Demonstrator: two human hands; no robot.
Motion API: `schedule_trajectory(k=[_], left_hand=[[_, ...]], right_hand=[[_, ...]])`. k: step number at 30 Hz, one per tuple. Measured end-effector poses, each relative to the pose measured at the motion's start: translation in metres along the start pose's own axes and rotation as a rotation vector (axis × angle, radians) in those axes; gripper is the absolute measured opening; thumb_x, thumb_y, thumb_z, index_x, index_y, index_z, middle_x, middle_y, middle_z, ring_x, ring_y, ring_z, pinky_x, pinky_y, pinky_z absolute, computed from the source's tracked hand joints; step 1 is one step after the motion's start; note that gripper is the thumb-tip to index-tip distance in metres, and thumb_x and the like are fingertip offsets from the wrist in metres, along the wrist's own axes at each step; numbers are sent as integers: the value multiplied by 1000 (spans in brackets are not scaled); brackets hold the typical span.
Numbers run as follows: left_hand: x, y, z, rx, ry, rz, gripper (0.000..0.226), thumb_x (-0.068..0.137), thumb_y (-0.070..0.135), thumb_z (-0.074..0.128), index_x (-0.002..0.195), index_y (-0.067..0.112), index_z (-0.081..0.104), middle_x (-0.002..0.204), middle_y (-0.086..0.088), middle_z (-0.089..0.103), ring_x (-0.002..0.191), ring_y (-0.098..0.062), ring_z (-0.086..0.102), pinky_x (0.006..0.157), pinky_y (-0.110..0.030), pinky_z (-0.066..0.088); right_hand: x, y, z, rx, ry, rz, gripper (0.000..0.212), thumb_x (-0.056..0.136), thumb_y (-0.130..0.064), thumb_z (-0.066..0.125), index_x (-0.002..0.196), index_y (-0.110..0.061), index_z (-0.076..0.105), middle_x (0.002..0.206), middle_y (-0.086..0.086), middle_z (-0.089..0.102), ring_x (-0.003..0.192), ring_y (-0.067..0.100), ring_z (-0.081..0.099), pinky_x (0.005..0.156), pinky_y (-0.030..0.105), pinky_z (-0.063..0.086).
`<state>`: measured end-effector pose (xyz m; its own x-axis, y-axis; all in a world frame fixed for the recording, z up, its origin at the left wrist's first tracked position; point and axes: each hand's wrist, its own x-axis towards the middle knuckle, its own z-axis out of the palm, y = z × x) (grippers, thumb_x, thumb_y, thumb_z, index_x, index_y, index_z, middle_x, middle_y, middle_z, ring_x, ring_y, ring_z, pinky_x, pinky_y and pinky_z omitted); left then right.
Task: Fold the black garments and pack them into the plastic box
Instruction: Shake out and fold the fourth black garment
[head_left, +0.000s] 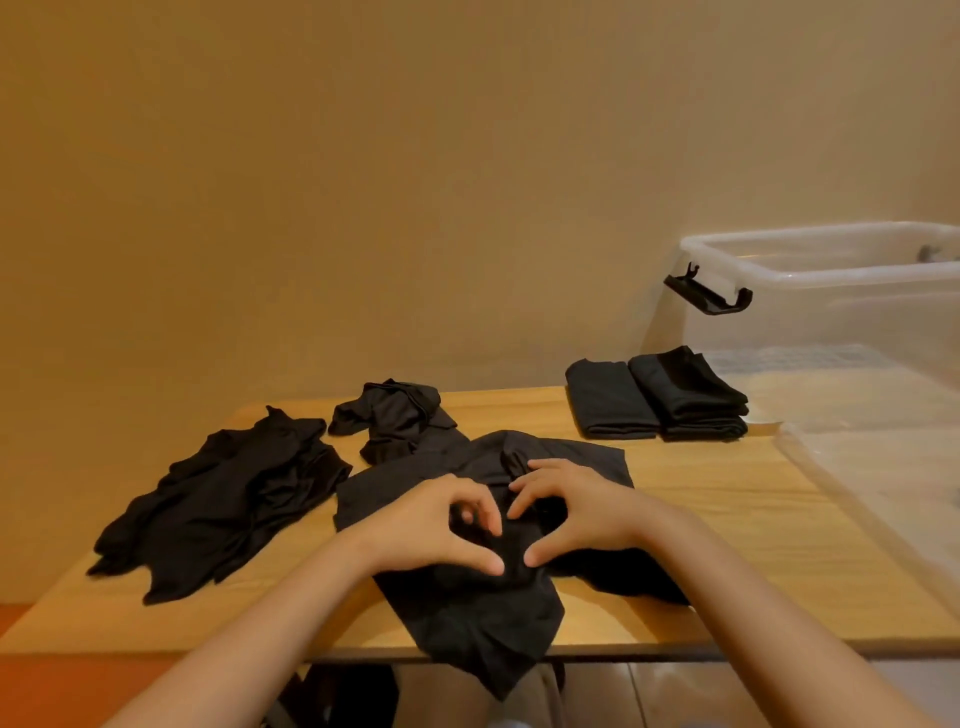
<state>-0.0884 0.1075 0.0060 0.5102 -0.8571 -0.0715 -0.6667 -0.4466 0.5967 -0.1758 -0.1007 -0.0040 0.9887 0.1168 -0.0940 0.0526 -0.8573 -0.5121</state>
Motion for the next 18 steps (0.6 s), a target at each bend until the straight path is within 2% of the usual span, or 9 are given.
schedule_trajectory(k=[4,6,9,11,12,14,16,18], left_hand=[[-9,-6,23,45,-86,61,35,68,49,82,98,42,65,107,27,52,108,4,44,96,-20,37],[-10,-10,27,18,-56,76,22,71,44,82,88,41,67,107,22,55,110,1,45,99,-19,34],[-8,-11,23,-12,-26,68,10,80,32,77,81,34,68,100,13,63,102,-4,54,94,-17,37],[-7,-13,11,-61,-6,36,5,85,24,72,84,26,68,94,10,67,92,-4,60,84,-16,43],[-5,-15,3,-105,47,13,5,88,19,70,86,23,67,91,8,67,87,-4,62,80,-17,44],[0,-23,-15,-204,265,-53,5,90,13,65,89,18,64,90,3,68,84,-5,64,80,-20,45],[8,-30,-30,-233,533,-152,3,93,15,62,94,18,62,95,2,66,89,-7,63,83,-23,46],[15,-31,-36,-202,686,-210,8,96,17,59,103,20,60,105,4,64,96,-8,60,88,-25,47]], right_hand=[[-14,10,8,-39,-46,8,55,75,-46,77,125,-46,54,152,-23,28,143,-2,-1,116,40,3],[-18,14,13,-22,-6,6,49,77,-40,76,122,-45,57,150,-23,32,142,-2,3,116,39,6],[-21,21,15,42,167,11,21,83,-28,73,103,-32,67,137,-17,49,137,1,28,114,32,21],[-22,28,10,73,295,64,9,87,-23,68,95,-27,68,122,-13,59,122,5,48,108,29,37],[-22,32,6,68,371,99,7,89,-22,66,95,-27,66,115,-11,62,113,7,53,101,31,44],[-21,37,-5,47,560,161,6,92,-24,61,96,-28,63,103,-10,64,100,10,57,88,35,51],[-17,38,-15,52,751,189,6,94,-24,59,99,-27,62,96,-9,64,95,10,58,81,35,53],[-12,38,-23,47,844,230,12,94,-22,58,105,-25,60,95,-8,63,95,12,59,80,35,53]])
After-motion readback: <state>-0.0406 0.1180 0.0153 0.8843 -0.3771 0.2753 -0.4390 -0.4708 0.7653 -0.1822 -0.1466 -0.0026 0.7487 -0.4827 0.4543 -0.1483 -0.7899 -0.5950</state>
